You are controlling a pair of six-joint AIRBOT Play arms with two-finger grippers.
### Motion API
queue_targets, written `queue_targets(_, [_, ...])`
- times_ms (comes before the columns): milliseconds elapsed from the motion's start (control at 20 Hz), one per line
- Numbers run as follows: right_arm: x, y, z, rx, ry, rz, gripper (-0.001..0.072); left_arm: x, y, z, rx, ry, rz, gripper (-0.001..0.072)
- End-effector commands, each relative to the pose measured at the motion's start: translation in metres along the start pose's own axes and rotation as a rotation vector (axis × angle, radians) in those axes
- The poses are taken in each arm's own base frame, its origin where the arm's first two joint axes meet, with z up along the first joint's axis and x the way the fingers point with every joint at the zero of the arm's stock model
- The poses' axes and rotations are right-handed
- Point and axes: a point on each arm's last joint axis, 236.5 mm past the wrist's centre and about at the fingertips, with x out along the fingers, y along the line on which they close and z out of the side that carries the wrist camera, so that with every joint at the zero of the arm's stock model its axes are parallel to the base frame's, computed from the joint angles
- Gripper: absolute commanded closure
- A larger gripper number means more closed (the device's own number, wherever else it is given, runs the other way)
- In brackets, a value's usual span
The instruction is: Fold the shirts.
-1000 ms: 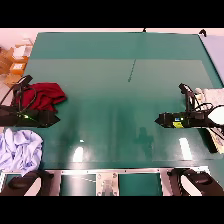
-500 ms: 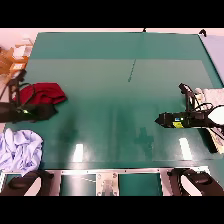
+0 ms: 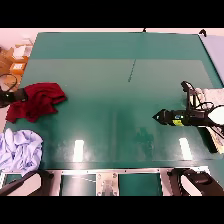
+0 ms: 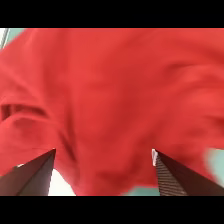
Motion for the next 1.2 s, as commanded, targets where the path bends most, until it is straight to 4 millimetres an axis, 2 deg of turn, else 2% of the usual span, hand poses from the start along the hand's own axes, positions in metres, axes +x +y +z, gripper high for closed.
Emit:
queue_targets(0, [0.000, 0.000, 0.005, -0.001, -0.022, 0.000, 0.0387, 0.061, 0.021, -0.031, -0.033, 0.145, 0.027, -0.0010])
queue_targets(150, [0.000, 0.000, 0.005, -0.001, -0.022, 0.001, 0.0394, 0.076, 0.012, -0.046, -0.077, 0.205, -0.011, -0.0002])
queue_targets(200, [0.000, 0.000, 0.005, -0.001, -0.022, 0.001, 0.0474, 0.074, 0.008, -0.048, -0.092, 0.217, -0.027, 0.0197])
queue_targets(250, [0.000, 0.000, 0.005, -0.001, -0.022, 0.001, 0.0555, 0.070, 0.002, -0.050, -0.095, 0.237, -0.052, 0.0551])
queue_targets(300, [0.000, 0.000, 0.005, 0.000, -0.022, 0.001, 0.0577, 0.064, -0.006, -0.049, -0.089, 0.259, -0.085, 0.0689])
queue_targets(400, [-0.001, 0.001, 0.006, 0.002, -0.024, 0.002, 0.0593, 0.042, -0.029, -0.029, -0.109, 0.260, -0.182, 0.0688])
queue_targets(500, [-0.007, 0.000, 0.014, 0.037, -0.048, 0.003, 0.0602, -0.002, -0.065, 0.020, -0.102, 0.139, -0.299, 0.0689])
queue_targets(550, [-0.012, 0.000, 0.022, 0.047, -0.070, 0.004, 0.0633, -0.032, -0.086, 0.047, -0.071, 0.053, -0.346, 0.0689])
queue_targets(600, [-0.020, -0.002, 0.032, 0.056, -0.099, 0.000, 0.0642, -0.072, -0.115, 0.072, -0.022, -0.041, -0.406, 0.0689])
queue_targets(650, [-0.028, -0.005, 0.042, 0.066, -0.131, -0.005, 0.0642, -0.115, -0.151, 0.089, 0.033, -0.123, -0.482, 0.0689])
queue_targets(700, [-0.038, -0.007, 0.053, 0.077, -0.165, -0.010, 0.0642, -0.155, -0.186, 0.095, 0.076, -0.175, -0.565, 0.0689])
queue_targets(750, [-0.047, -0.009, 0.063, 0.086, -0.197, -0.013, 0.0641, -0.192, -0.221, 0.094, 0.121, -0.208, -0.652, 0.0689])
queue_targets(800, [-0.057, -0.011, 0.073, 0.098, -0.230, -0.015, 0.0642, -0.225, -0.258, 0.084, 0.176, -0.222, -0.742, 0.0688])
queue_targets(850, [-0.065, -0.013, 0.081, 0.105, -0.256, -0.021, 0.0642, -0.249, -0.293, 0.067, 0.242, -0.215, -0.814, 0.0688])
queue_targets(950, [-0.075, -0.017, 0.089, 0.116, -0.287, -0.029, 0.0641, -0.270, -0.346, 0.028, 0.337, -0.176, -0.913, 0.0688])
queue_targets(1050, [-0.076, -0.020, 0.091, 0.124, -0.290, -0.033, 0.0642, -0.267, -0.394, -0.019, 0.403, -0.084, -0.979, 0.0688])
queue_targets(1150, [-0.073, -0.020, 0.090, 0.127, -0.280, -0.032, 0.0642, -0.244, -0.435, -0.066, 0.445, 0.030, -1.001, 0.0687])
